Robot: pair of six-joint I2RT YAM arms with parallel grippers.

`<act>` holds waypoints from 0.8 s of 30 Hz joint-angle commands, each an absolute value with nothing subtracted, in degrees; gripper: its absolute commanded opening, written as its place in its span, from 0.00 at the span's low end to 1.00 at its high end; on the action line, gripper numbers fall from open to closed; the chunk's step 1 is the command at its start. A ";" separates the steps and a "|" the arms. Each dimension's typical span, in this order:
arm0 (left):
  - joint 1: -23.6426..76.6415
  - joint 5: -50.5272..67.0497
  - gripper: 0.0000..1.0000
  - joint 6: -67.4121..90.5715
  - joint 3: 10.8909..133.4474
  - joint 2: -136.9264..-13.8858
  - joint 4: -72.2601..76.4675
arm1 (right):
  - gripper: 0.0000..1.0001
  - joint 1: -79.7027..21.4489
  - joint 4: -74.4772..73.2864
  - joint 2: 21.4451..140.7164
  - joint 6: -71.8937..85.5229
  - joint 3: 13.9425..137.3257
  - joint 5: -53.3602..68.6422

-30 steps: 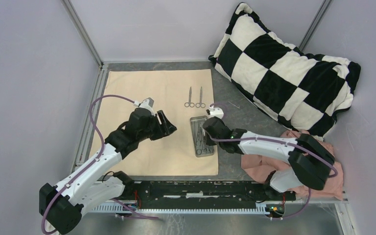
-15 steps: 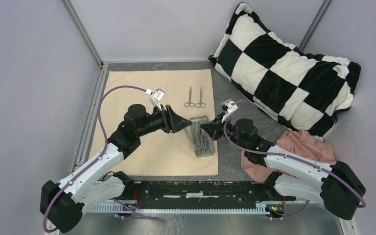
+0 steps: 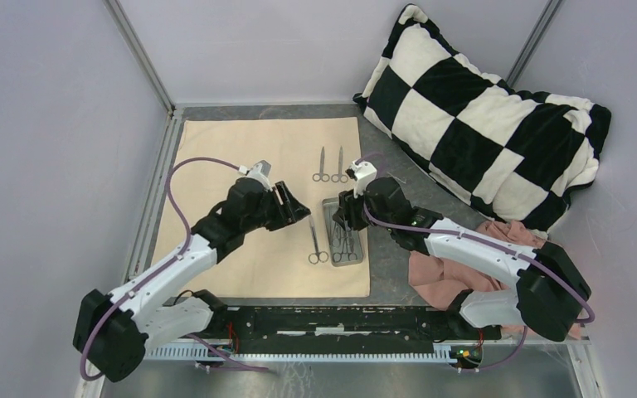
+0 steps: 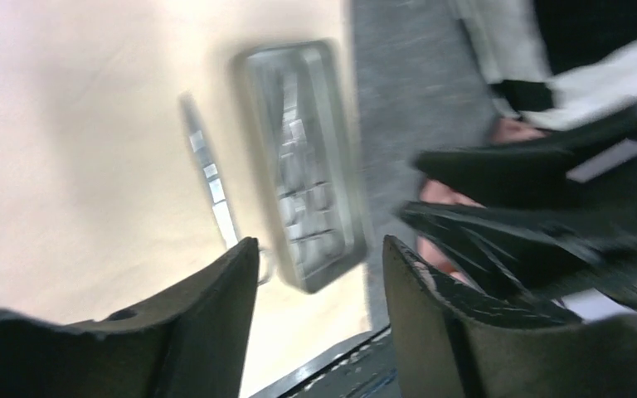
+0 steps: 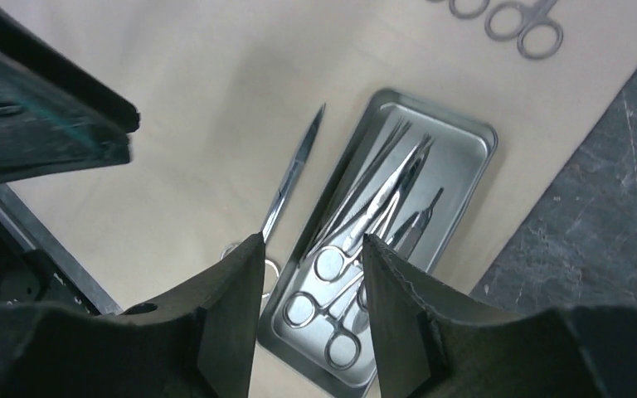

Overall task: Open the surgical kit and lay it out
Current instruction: Pick up the medical item from the surgical kit.

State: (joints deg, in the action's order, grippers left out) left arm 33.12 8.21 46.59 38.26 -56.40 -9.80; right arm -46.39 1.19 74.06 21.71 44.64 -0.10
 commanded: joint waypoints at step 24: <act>45.96 -14.85 0.45 63.93 73.27 -103.74 -45.36 | 0.62 -40.45 -0.79 51.61 16.06 31.04 -6.95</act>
State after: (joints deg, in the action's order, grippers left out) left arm 45.50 -11.42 59.59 70.32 -102.06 -42.89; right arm -41.36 -2.07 55.13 18.17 32.47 -6.59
